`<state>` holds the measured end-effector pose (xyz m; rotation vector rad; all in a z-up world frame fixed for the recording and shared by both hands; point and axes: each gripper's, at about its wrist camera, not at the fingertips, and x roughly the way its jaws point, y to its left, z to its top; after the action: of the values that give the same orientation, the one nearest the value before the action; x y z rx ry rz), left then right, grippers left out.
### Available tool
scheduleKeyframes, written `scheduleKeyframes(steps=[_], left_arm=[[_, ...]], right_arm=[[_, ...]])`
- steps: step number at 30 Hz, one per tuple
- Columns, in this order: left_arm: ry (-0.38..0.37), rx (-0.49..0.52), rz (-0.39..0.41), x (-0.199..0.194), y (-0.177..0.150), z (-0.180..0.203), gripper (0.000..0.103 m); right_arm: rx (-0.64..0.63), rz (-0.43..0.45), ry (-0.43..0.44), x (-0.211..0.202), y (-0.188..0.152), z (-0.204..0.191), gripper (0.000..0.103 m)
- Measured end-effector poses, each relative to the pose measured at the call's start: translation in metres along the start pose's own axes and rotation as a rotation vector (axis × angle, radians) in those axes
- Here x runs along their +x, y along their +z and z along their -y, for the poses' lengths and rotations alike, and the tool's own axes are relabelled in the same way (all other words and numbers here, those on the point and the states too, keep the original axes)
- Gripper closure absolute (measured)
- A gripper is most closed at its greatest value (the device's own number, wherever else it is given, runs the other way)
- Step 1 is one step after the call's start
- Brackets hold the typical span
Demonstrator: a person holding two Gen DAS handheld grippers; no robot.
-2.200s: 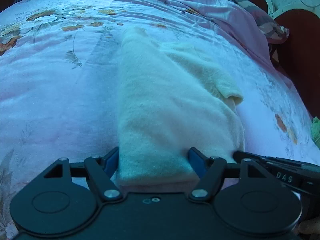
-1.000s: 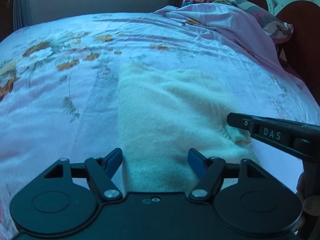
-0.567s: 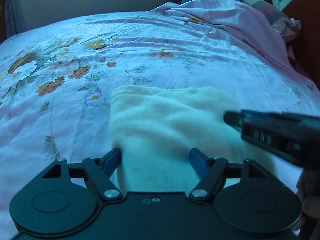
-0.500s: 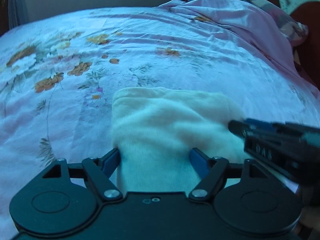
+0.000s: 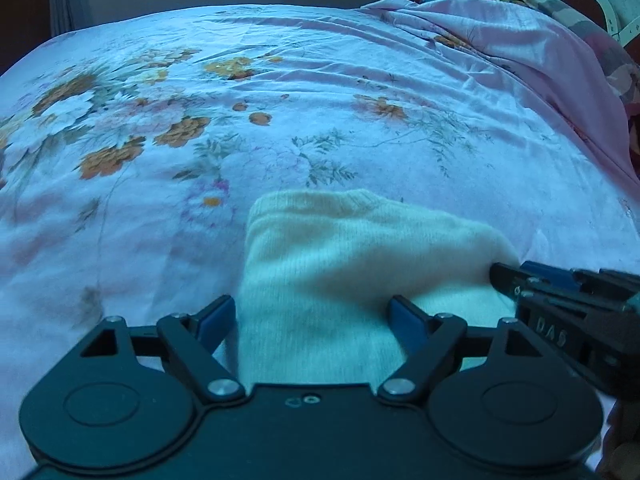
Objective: Fold small clothes
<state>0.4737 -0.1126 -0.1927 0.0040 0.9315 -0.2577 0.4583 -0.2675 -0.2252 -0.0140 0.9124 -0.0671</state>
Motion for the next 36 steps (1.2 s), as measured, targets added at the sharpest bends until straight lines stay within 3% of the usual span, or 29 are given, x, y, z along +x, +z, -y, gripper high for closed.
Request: scheduleKeyframes(steps=[5,10,14,17,21,24,27,31,36], left_arm=[[-0.008,0.038,0.06,-0.045,-0.043,-0.003,0.021],[-0.033,0.058,0.094,-0.08,-0.083,-0.006,0.021],[-0.059,0.07,0.068,-0.091,-0.106,-0.005,0.02],[-0.057,0.087,0.061,-0.099,-0.12,-0.001,0.021],[-0.072,0.026,0.062,-0.116,-0.128,-0.012,0.022],[-0.05,0.057,0.05,-0.114,-0.137,-0.015,0.022],[-0.048,0.042,0.032,-0.106,-0.14,-0.015,0.02],[-0.036,0.07,0.033,-0.104,-0.144,-0.012,0.019],[-0.049,0.068,0.032,-0.103,-0.147,-0.015,0.018]], right_arm=[[0.007,0.125,0.076,-0.07,-0.027,-0.008,0.078],[-0.089,0.159,0.12,-0.121,-0.084,-0.035,0.078],[-0.216,0.106,0.01,-0.111,-0.129,-0.048,0.078],[-0.135,0.083,0.003,-0.108,-0.13,-0.04,0.074],[-0.159,0.065,-0.043,-0.113,-0.127,-0.049,0.074],[-0.126,0.151,0.006,-0.143,-0.133,-0.054,0.074],[-0.201,0.101,-0.025,-0.132,-0.156,-0.067,0.074],[-0.098,0.11,-0.022,-0.127,-0.162,-0.06,0.072],[-0.074,0.104,-0.021,-0.131,-0.165,-0.059,0.071]])
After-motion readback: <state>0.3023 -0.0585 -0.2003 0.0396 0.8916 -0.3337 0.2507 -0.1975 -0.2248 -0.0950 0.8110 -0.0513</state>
